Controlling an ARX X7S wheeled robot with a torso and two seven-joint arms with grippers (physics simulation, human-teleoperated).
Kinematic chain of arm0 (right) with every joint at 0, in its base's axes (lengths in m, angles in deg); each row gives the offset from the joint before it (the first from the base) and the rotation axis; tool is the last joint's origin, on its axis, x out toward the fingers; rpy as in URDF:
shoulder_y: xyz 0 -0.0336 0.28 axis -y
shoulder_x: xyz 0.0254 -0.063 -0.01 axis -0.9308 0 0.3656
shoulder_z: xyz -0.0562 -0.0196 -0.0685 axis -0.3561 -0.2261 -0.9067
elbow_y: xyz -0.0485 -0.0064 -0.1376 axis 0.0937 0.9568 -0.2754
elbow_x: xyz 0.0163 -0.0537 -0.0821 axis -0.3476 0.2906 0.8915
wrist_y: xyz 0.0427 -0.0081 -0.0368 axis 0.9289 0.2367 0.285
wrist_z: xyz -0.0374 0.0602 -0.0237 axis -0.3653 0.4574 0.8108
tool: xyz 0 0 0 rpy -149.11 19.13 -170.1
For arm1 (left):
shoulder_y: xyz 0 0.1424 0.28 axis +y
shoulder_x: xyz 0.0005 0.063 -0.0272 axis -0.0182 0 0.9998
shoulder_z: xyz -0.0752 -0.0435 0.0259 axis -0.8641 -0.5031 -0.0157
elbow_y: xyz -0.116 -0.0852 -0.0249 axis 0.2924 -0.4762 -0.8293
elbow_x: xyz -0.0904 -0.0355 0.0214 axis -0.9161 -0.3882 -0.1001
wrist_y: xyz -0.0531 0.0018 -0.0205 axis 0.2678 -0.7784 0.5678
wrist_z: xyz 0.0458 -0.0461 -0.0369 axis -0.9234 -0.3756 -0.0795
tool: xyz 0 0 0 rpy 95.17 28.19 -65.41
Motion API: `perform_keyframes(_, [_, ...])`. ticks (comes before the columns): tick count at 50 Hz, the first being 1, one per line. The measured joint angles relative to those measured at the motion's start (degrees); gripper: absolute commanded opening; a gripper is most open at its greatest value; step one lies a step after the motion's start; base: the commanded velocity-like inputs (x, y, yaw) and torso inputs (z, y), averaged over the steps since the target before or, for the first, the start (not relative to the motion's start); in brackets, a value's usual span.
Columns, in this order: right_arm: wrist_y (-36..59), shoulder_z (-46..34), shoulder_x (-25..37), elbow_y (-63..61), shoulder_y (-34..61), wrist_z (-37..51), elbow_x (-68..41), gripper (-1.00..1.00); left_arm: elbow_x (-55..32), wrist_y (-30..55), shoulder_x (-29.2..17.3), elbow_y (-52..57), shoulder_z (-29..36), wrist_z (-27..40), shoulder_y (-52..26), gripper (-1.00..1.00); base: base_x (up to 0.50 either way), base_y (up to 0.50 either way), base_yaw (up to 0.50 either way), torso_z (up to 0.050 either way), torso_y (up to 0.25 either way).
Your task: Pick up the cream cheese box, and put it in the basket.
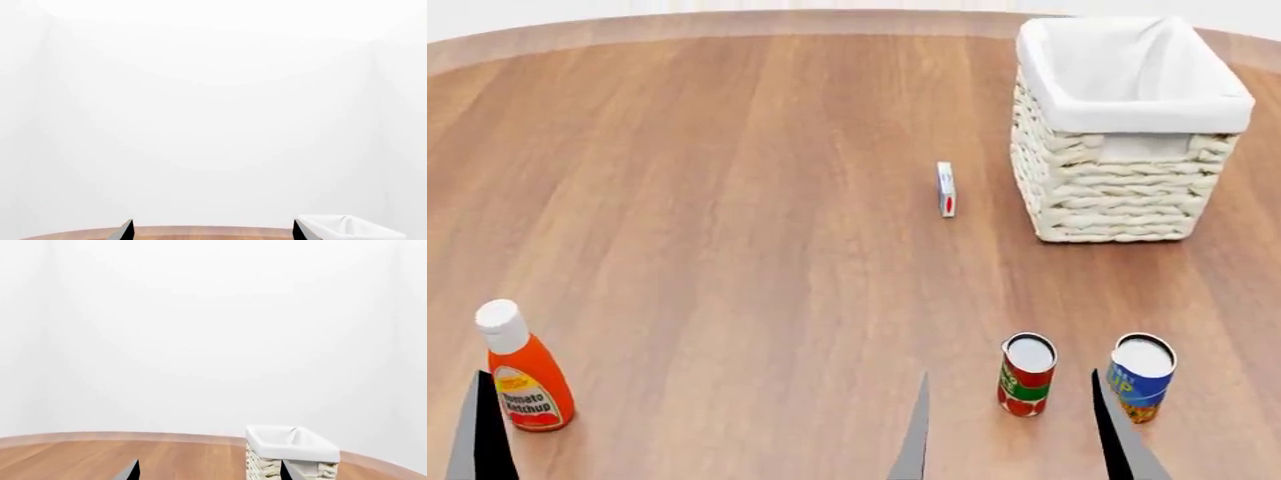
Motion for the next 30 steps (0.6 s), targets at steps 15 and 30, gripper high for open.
perform_keyframes(15, [-0.1,-0.2,0.5,0.1,0.1,0.6,-0.4,1.0,-0.2,-0.2,-0.5,-0.1,0.3,0.6,-0.1,1.0,0.4,0.0,0.0,0.0,0.0])
perform_keyframes(30, [-0.3,-0.7,1.2,0.2,0.3,1.5,-0.9,1.0,-0.3,-0.5,-1.0,-0.3,0.6,1.2,-0.2,1.0,0.4,0.0,0.0,0.0,0.0])
